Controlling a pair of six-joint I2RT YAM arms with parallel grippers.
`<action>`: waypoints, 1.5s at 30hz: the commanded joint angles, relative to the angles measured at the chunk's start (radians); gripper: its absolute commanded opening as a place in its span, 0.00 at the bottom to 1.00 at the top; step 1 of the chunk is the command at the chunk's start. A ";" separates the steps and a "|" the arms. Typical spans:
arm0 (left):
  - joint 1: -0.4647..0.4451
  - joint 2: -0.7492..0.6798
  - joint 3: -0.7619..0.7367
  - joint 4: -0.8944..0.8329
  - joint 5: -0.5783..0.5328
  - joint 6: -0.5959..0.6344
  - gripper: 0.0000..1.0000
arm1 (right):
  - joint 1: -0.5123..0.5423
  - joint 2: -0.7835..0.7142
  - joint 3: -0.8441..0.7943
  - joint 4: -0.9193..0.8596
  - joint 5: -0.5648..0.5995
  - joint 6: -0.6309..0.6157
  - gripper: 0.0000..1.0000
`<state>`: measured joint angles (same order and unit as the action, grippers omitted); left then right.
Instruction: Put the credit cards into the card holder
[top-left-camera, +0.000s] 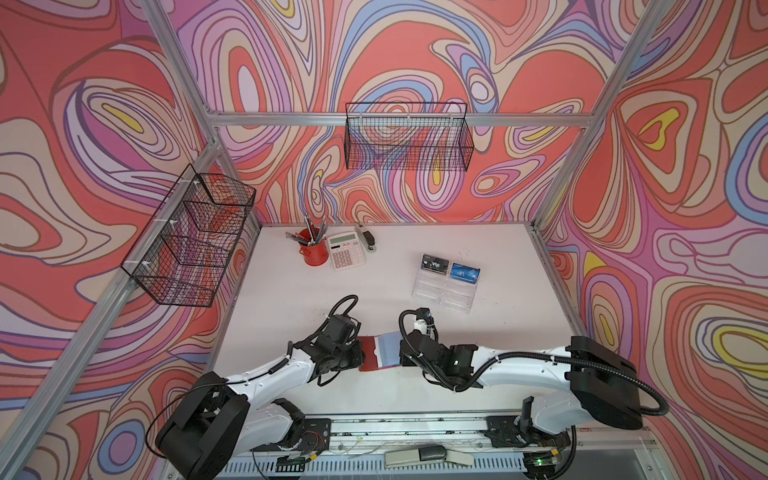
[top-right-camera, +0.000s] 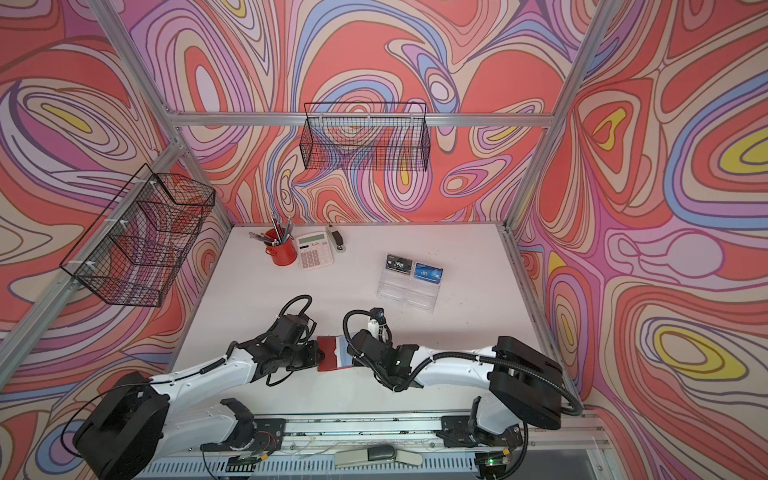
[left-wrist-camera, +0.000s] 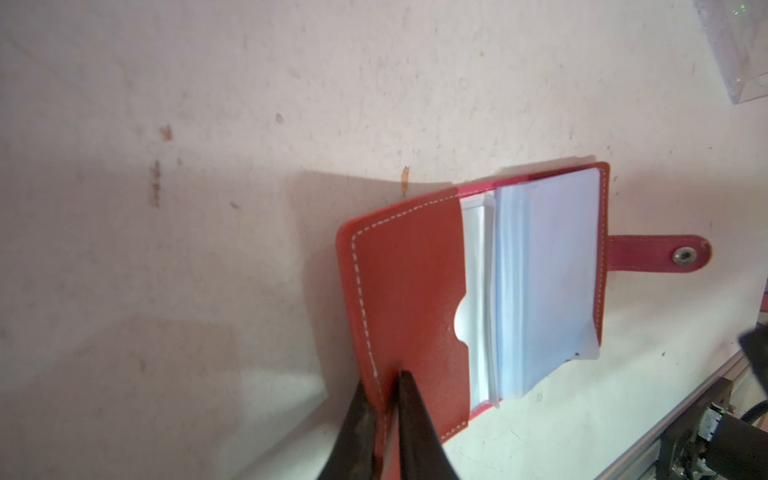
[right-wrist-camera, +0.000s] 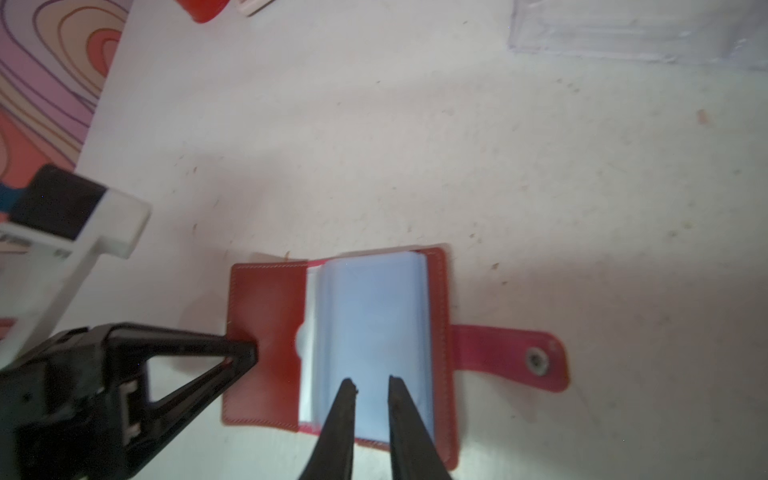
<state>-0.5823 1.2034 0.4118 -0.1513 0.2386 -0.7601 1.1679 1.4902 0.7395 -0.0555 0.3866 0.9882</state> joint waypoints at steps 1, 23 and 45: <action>0.001 0.026 0.005 0.012 0.002 0.007 0.13 | 0.015 0.039 -0.018 0.074 -0.053 0.044 0.17; 0.001 0.031 0.005 0.009 -0.005 0.005 0.10 | 0.014 0.084 -0.099 0.055 -0.006 0.199 0.16; 0.000 0.036 0.006 0.012 -0.006 0.008 0.09 | 0.026 0.043 -0.118 0.044 0.019 0.228 0.13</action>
<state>-0.5823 1.2339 0.4126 -0.1001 0.2573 -0.7601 1.1862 1.5265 0.6334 -0.0006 0.3828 1.1904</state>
